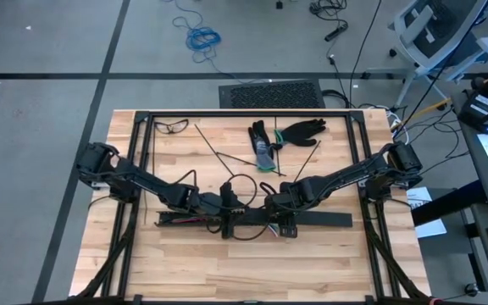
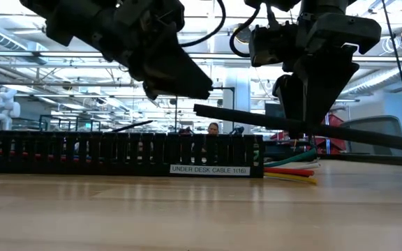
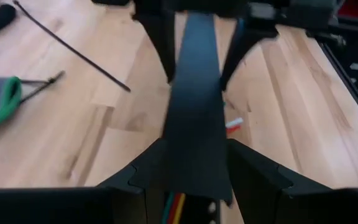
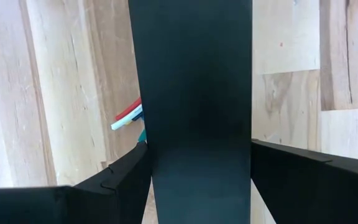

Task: Ziptie cables
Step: Close the black cable duct

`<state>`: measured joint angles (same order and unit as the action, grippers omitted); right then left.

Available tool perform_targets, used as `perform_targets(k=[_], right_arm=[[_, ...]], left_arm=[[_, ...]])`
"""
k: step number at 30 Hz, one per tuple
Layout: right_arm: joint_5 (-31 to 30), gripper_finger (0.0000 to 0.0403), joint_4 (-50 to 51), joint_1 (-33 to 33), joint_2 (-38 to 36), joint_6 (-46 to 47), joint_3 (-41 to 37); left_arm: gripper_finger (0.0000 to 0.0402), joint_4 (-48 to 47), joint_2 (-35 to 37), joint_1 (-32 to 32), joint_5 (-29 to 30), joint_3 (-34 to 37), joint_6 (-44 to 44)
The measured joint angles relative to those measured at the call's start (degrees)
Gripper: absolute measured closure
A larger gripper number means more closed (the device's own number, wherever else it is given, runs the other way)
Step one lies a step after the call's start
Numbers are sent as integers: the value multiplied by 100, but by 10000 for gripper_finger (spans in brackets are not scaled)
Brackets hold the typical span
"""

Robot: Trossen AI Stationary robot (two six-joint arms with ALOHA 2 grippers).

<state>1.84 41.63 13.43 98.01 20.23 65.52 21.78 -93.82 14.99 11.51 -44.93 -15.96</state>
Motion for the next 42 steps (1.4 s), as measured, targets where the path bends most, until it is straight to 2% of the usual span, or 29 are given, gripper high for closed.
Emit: perform_targets(k=[8,42], right_arm=[[0,165,-27,0,0,-13,0],[117,165,45,-74,0,-37,0]], left_arm=[[244,11,-97,-158,7,-2,7],[244,27,-706,-99,78,-2,-25]])
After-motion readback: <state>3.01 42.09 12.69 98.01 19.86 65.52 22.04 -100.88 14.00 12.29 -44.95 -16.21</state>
